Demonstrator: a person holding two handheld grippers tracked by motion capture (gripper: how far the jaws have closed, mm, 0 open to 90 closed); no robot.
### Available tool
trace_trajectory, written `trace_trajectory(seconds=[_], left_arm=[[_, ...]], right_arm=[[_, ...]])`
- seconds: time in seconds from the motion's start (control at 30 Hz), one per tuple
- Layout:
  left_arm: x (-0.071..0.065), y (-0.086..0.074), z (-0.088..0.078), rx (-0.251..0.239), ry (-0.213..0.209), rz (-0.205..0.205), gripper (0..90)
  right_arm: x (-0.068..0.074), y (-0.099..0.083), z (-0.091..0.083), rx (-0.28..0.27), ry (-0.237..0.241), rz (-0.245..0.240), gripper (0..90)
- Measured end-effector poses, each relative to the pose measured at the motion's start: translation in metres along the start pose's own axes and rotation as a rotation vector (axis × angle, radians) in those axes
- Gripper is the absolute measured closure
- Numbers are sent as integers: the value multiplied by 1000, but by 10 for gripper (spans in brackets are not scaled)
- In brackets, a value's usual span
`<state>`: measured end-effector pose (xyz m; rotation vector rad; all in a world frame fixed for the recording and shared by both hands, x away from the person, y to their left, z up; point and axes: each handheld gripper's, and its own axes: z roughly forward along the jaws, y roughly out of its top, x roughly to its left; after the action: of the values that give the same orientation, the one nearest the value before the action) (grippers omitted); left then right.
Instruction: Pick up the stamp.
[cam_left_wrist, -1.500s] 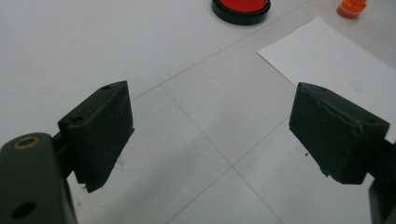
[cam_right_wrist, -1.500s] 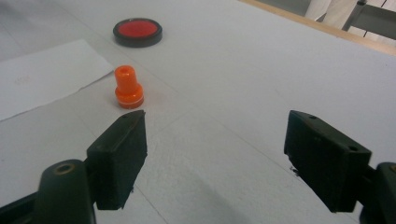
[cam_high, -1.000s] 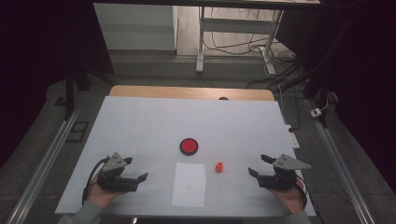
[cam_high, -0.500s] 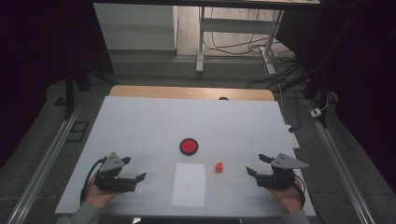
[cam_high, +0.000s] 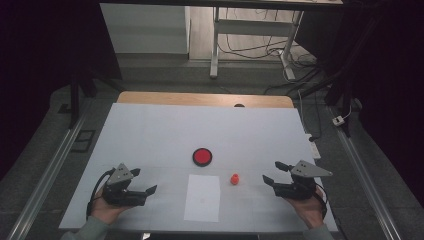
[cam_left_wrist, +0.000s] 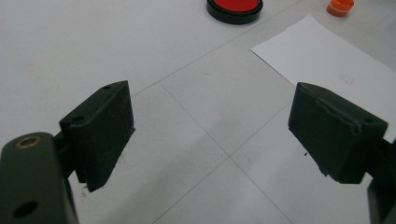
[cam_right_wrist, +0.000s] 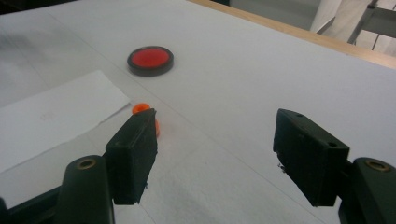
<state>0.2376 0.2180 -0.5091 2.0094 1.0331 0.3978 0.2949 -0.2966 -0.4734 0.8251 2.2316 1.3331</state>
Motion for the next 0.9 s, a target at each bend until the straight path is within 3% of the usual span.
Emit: trace_trajectory(seconds=[0.5, 0.9], left_arm=[[1, 1, 5, 14, -3, 5, 145], [-1, -2, 2, 20, 3, 4, 147]], right_arm=[[8, 20, 15, 35, 53, -16, 304], [18, 37, 38, 88, 117, -51, 304]])
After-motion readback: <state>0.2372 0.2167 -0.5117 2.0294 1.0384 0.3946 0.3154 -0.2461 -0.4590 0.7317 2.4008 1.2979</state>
